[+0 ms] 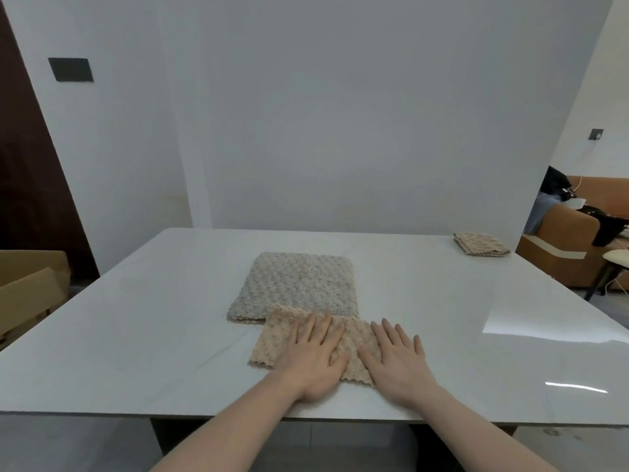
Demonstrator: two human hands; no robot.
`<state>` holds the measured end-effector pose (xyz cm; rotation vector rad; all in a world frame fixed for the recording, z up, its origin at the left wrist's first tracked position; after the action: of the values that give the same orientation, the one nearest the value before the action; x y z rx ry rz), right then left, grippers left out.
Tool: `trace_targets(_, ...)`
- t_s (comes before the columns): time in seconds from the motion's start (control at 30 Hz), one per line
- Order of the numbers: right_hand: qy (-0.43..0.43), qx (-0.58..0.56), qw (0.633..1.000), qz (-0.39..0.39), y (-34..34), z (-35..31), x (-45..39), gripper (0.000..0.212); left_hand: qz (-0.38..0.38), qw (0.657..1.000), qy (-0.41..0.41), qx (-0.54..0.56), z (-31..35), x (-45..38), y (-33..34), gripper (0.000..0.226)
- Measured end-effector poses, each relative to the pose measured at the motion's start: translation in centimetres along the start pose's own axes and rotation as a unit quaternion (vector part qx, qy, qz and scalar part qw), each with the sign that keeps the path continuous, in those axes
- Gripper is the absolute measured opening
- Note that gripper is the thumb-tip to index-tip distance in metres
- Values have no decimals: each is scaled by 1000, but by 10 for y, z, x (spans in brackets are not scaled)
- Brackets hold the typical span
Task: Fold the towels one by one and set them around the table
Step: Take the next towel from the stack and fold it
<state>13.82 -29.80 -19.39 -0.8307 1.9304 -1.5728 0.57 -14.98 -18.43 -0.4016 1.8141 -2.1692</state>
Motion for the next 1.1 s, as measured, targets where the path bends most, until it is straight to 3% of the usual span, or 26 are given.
trace_targets(0.27, -2, 17, 1000, -8, -1, 2, 0, 81, -24, 1000, -4, 20, -16, -5, -15, 78)
trace_targets(0.37, 14, -4, 1000, 9, -1, 1, 6, 87, 14, 998, -56, 5, -61, 3, -19, 87)
trace_targets(0.5, 79, -56, 995, 38, -3, 0, 10, 96, 102, 982, -118, 104, -98, 22, -9, 88)
trace_targets(0.7, 146, -175, 973, 46, -18, 6, -1, 79, 152, 968, -103, 173, -95, 24, -12, 77)
trace_targets(0.73, 150, -174, 973, 36, -23, 6, -2, 71, 157, 965, -100, 186, -96, 24, -12, 75)
trace_targets(0.83, 150, -172, 974, 13, -33, 5, -6, 17, 183, 955, -88, 217, -96, 27, -14, 71)
trace_targets(1.1, 173, -395, 902, -10, -96, 4, -15, 35, 208, 932, -47, 294, -95, 33, -18, 55)
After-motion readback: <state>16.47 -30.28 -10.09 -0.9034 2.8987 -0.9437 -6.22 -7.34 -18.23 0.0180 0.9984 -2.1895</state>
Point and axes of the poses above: each hand's wrist, its own x-axis away from the middle knuckle, its own y-axis out of the palm, z = x × y, the point moved 1 cm from there along -x, towards the middle knuckle, and after that the axes turned 4 degrees about x, right-handed, at the moved point
